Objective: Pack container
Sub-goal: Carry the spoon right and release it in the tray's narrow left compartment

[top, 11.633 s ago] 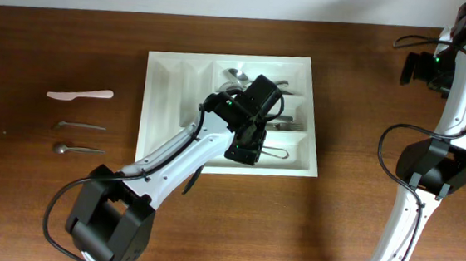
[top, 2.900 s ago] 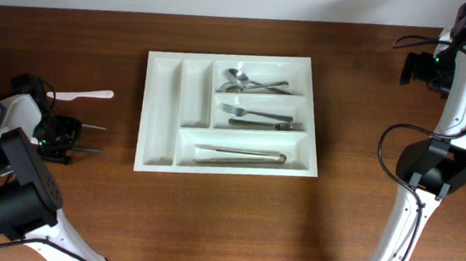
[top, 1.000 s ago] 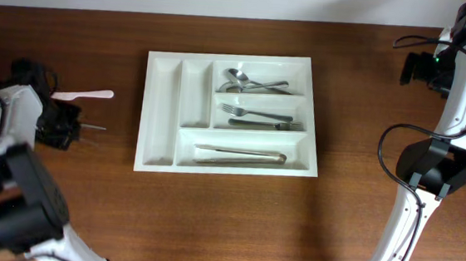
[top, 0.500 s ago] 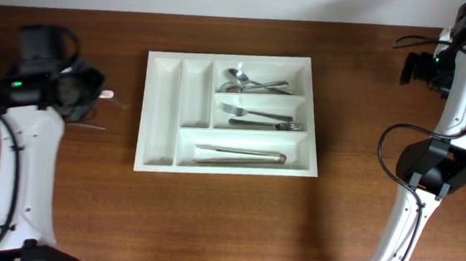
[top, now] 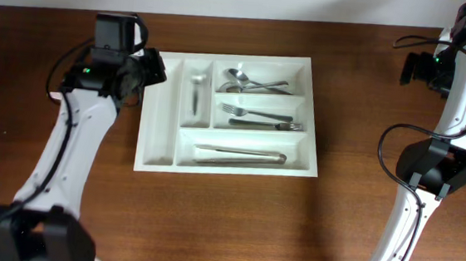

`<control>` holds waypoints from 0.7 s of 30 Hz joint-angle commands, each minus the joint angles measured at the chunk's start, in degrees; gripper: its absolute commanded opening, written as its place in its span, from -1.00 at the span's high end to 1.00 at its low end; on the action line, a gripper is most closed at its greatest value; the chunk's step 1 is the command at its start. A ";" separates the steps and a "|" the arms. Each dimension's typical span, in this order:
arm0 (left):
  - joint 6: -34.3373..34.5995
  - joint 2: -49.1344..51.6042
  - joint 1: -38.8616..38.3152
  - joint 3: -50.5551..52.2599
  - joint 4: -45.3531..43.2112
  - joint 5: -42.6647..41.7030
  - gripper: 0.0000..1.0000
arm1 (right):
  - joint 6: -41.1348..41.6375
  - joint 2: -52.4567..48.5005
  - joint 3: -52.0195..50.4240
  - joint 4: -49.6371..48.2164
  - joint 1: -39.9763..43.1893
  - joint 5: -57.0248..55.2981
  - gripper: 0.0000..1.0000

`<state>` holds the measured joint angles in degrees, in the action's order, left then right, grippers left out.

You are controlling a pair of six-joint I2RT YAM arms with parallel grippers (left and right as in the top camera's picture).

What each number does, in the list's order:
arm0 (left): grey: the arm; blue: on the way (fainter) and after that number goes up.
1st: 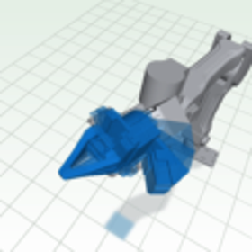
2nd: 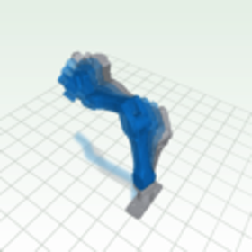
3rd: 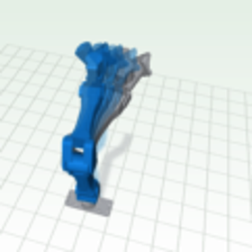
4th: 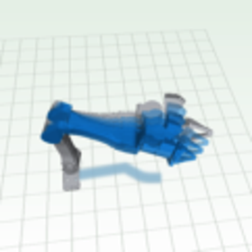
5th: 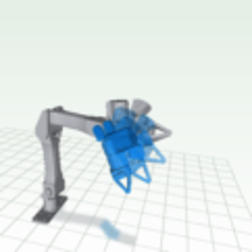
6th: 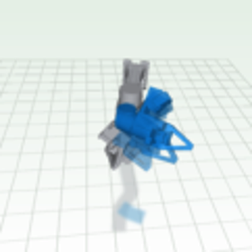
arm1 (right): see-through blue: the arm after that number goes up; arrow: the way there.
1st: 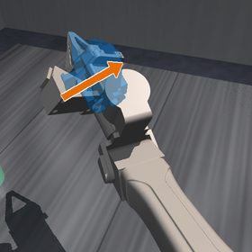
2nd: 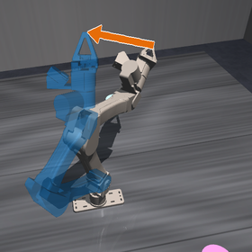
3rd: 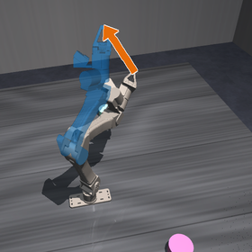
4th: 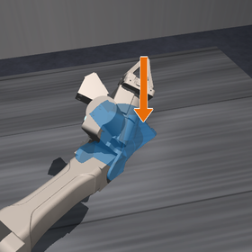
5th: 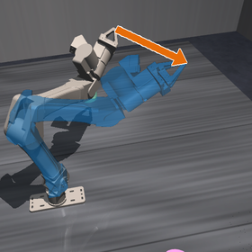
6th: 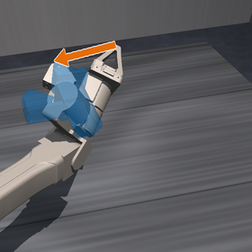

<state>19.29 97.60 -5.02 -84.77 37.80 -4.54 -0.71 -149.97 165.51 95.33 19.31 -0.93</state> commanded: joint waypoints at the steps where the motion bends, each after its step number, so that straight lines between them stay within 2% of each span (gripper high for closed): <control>1: -3.78 3.56 -0.07 -0.66 0.63 -0.22 0.71 | -0.37 1.31 -0.37 -0.17 0.22 0.52 -0.98; 7: -3.78 4.96 -0.09 -0.70 1.16 -0.22 0.70 | -0.37 1.31 -0.37 -0.17 0.22 0.52 -0.98; 9: -3.78 4.94 -0.09 -0.92 1.18 -0.22 0.49 | -0.37 1.31 -0.37 -0.17 0.22 0.52 -0.98; 12: -3.82 4.92 -0.07 -1.31 1.22 -0.13 -0.13 | -0.37 1.31 -0.37 -0.17 0.22 0.52 -0.98; 13: -4.24 4.92 0.24 -1.51 1.25 0.28 -0.40 | -0.37 1.31 -0.37 -0.17 0.22 0.52 -0.98; 15: -4.22 4.92 1.11 -1.60 1.66 2.69 -0.74 | -0.37 1.31 -0.37 -0.17 0.22 0.52 -0.98; 16: -4.20 4.94 1.92 -1.60 2.03 5.31 -0.99 | -0.37 1.31 -0.37 -0.15 0.22 0.52 -0.98; 19: -2.91 4.94 4.11 -1.60 3.34 8.90 -0.99 | -0.37 1.31 -0.37 -0.17 0.22 0.52 -0.98; 21: 2.10 4.94 6.08 -1.60 4.79 9.09 -0.99 | -0.37 1.31 -0.37 -0.17 0.22 0.52 -0.98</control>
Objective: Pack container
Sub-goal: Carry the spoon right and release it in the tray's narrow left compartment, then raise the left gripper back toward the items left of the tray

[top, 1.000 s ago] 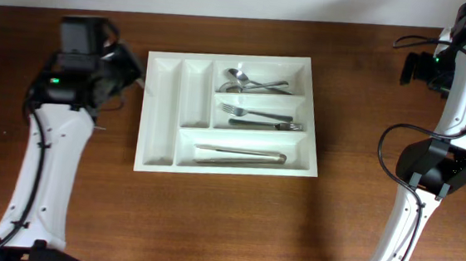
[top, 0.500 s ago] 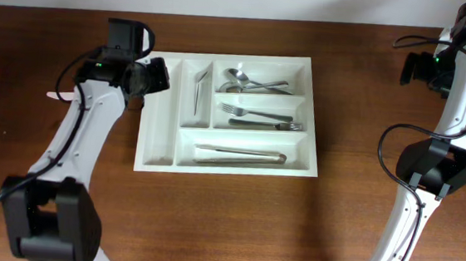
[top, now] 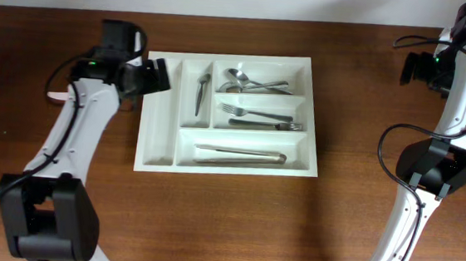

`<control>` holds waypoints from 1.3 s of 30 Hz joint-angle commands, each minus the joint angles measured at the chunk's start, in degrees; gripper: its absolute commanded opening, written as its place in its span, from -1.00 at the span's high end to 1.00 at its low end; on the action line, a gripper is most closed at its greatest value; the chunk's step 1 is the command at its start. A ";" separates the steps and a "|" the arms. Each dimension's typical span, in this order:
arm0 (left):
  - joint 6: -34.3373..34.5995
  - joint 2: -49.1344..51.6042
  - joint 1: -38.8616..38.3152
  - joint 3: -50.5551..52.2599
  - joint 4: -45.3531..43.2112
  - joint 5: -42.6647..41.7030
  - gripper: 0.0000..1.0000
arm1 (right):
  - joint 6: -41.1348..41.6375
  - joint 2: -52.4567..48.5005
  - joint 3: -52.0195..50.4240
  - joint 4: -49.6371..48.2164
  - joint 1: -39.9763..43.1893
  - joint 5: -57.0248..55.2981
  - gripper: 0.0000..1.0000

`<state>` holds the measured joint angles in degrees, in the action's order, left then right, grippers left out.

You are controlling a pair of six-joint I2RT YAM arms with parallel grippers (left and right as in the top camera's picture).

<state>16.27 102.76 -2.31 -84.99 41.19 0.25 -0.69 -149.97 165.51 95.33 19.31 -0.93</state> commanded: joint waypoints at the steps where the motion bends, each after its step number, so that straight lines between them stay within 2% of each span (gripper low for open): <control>1: 7.98 -0.17 4.20 -1.38 2.19 4.31 -0.99 | -0.39 1.31 -0.37 -0.17 0.22 0.52 -0.98; 7: 45.86 0.68 10.67 -1.36 12.85 6.49 -0.98 | -0.39 1.31 -0.37 -0.17 0.22 0.52 -0.98; 8: 50.36 0.76 11.43 -1.36 14.27 6.47 -0.99 | -0.39 1.31 -0.37 -0.17 0.22 0.52 -0.98; 10: 54.07 1.18 12.63 -1.36 14.78 6.78 -0.99 | -0.39 1.31 -0.37 -0.17 0.22 0.52 -0.98; 16: 54.05 2.08 13.44 -1.36 14.93 12.26 -0.98 | -0.39 1.31 -0.37 -0.17 0.22 0.52 -0.98; 22: 53.86 4.11 16.15 -1.49 14.82 10.36 -0.99 | -0.39 1.31 -0.37 -0.17 0.22 0.52 -0.98; 26: 49.40 5.22 18.40 -2.97 14.67 10.05 -0.99 | -0.39 1.31 -0.37 -0.17 0.22 0.52 -0.98; 32: 46.77 6.05 20.85 -4.00 15.17 7.41 -0.98 | -0.39 1.31 -0.37 -0.17 0.22 0.52 -0.97; 35: 46.62 6.21 20.87 -4.00 12.52 6.05 -0.99 | -0.39 1.31 -0.37 -0.15 0.22 0.52 -0.98; 39: 46.62 6.21 20.85 -4.00 13.86 4.15 -0.99 | -0.39 1.31 -0.37 -0.17 0.22 0.52 -0.98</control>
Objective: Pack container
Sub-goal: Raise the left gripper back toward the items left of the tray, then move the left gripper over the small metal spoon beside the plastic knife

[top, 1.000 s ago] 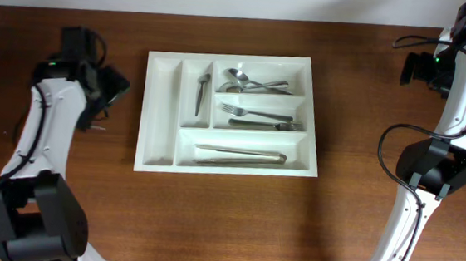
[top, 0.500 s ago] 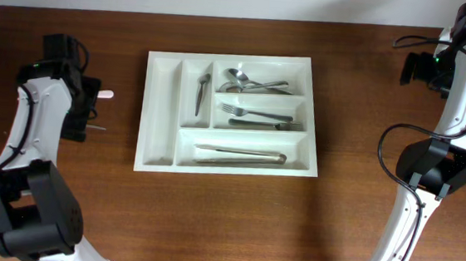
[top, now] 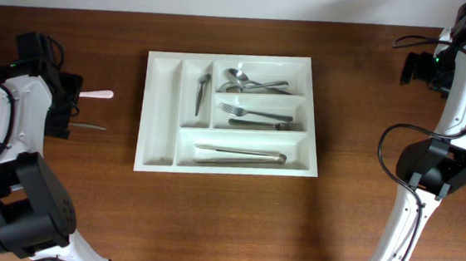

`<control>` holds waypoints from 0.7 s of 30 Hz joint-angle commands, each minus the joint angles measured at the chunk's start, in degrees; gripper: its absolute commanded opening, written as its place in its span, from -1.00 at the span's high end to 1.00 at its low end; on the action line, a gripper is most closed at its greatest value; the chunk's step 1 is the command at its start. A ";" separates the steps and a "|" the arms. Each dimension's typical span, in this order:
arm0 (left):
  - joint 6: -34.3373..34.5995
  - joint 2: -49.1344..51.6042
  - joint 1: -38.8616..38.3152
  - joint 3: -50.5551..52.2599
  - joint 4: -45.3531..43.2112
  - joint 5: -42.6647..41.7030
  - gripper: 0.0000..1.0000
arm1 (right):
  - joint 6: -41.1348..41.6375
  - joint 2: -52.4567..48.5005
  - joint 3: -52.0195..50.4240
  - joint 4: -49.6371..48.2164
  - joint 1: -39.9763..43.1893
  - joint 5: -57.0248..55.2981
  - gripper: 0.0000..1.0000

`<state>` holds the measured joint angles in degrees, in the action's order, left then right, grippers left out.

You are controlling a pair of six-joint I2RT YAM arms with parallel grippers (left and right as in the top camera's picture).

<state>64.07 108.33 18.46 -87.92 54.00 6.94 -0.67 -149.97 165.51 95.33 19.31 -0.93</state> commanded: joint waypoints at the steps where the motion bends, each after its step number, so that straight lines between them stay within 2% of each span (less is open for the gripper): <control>1: -1.20 0.63 0.09 -1.07 1.51 -3.91 -0.98 | -0.42 1.31 -0.37 -0.17 0.22 0.52 -0.98; 5: 0.26 0.63 0.04 -1.07 1.62 -4.33 -0.98 | -0.42 1.31 -0.37 -0.17 0.22 0.52 -0.98; 8: 8.00 0.63 0.15 -1.05 2.69 -4.20 -0.99 | -0.42 1.31 -0.37 -0.17 0.22 0.52 -0.98; 12: 13.38 0.87 0.15 -1.07 3.26 -4.15 -0.98 | -0.42 1.31 -0.37 -0.17 0.22 0.52 -0.97; 21: 13.68 6.58 0.46 -1.07 7.32 -2.58 -0.99 | -0.42 1.31 -0.37 -0.17 0.22 0.52 -0.98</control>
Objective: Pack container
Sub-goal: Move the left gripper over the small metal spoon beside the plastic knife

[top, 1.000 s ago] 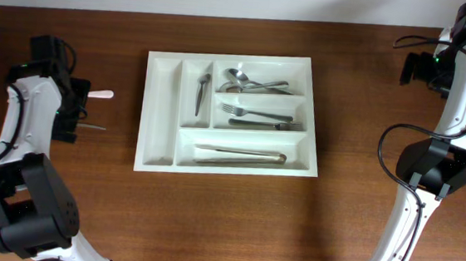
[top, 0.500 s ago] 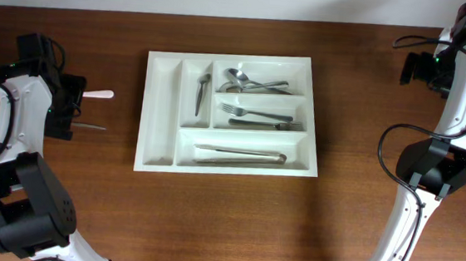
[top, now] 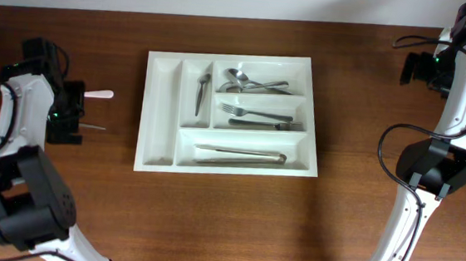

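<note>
A white cutlery tray (top: 230, 57) lies at the table's centre. It holds a small spoon (top: 201, 93) in its second slot, spoons (top: 245, 81) at the top right, a fork (top: 255, 113) and knife (top: 267, 125) below them, and tongs (top: 239, 155) in the long bottom slot. The leftmost slot is bare. Left of the tray, on the table, lie a white-handled utensil (top: 101, 94) and a thin metal utensil (top: 93, 126). My left gripper (top: 69, 114) hangs over their left ends, looking open. My right gripper (top: 417, 70) is folded up at the far right; its jaws do not show.
The right arm's base and cables (top: 434, 167) occupy the table's right edge. The left arm's base (top: 23, 206) sits at the front left. A pale wall borders the table's far edge.
My left gripper has shifted slightly down and to the right over the two loose utensils; less of the thin metal one shows. The tray, its contents and the right arm are unchanged.
My left gripper was first at the tray's top left corner, with the small spoon straight in the second slot. Then the spoon lay tilted there. Later the gripper was far left over two loose utensils, where it stays.
</note>
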`<control>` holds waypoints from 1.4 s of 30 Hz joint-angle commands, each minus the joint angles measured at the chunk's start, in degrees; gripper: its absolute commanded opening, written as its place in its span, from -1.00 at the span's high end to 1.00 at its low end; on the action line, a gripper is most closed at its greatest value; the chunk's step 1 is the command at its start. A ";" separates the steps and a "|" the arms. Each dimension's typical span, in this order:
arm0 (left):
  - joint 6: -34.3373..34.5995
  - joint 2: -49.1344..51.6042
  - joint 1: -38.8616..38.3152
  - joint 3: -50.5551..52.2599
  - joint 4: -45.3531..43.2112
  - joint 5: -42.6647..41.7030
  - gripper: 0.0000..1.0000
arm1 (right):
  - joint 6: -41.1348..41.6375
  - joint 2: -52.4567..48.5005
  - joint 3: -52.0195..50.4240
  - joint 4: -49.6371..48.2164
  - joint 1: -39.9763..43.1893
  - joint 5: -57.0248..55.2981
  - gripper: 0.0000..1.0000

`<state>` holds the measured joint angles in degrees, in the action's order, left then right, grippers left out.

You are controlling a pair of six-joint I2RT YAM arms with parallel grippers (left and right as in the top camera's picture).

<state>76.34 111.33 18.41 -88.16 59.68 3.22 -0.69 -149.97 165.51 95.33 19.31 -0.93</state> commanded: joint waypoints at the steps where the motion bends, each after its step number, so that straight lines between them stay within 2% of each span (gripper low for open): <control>1: 1.40 4.48 0.52 -0.83 2.34 1.51 -0.99 | -0.39 1.31 -0.37 -0.17 0.22 0.52 -0.97; 11: 0.57 7.02 0.50 -0.83 2.45 2.84 -0.99 | -0.39 1.31 -0.37 -0.17 0.22 0.52 -0.98; 14: -2.86 7.06 0.50 -0.83 -0.48 3.52 -0.98 | -0.39 1.31 -0.37 -0.17 0.22 0.52 -0.98; 19: -14.16 7.06 0.50 -0.83 -10.82 2.25 -0.99 | -0.39 1.31 -0.37 -0.15 0.22 0.52 -0.98; 27: -14.93 7.06 0.50 -0.83 -15.72 1.51 -0.96 | -0.39 1.31 -0.37 -0.17 0.22 0.52 -0.98; 28: -14.95 7.06 0.50 -0.83 -15.72 1.51 -0.78 | -0.39 1.31 -0.37 -0.17 0.22 0.52 -0.97; 29: -14.93 7.06 0.48 -0.83 -15.69 1.51 -0.37 | -0.39 1.31 -0.37 -0.17 0.22 0.52 -0.98; 30: -14.91 7.06 0.50 -0.81 -15.69 1.49 -0.11 | -0.39 1.31 -0.37 -0.17 0.22 0.52 -0.98; 31: -14.93 7.06 0.50 -0.81 -15.74 1.51 0.28 | -0.39 1.31 -0.37 -0.17 0.22 0.52 -0.98; 32: -14.71 7.06 0.50 -0.83 -15.78 1.51 0.53 | -0.39 1.31 -0.37 -0.17 0.22 0.52 -0.98; 34: -14.05 7.06 0.50 -0.81 -15.78 1.51 0.88 | -0.39 1.31 -0.37 -0.17 0.22 0.52 -0.98; 35: -14.05 7.06 0.50 -0.81 -15.82 1.53 0.96 | -0.39 1.31 -0.37 -0.15 0.22 0.52 -0.98; 42: -14.10 7.08 0.50 -0.81 -16.46 1.75 0.96 | -0.39 1.31 -0.37 -0.17 0.22 0.52 -0.98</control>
<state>62.54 118.04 18.46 -88.31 43.40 4.91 -0.69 -149.97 165.51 95.33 19.31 -0.93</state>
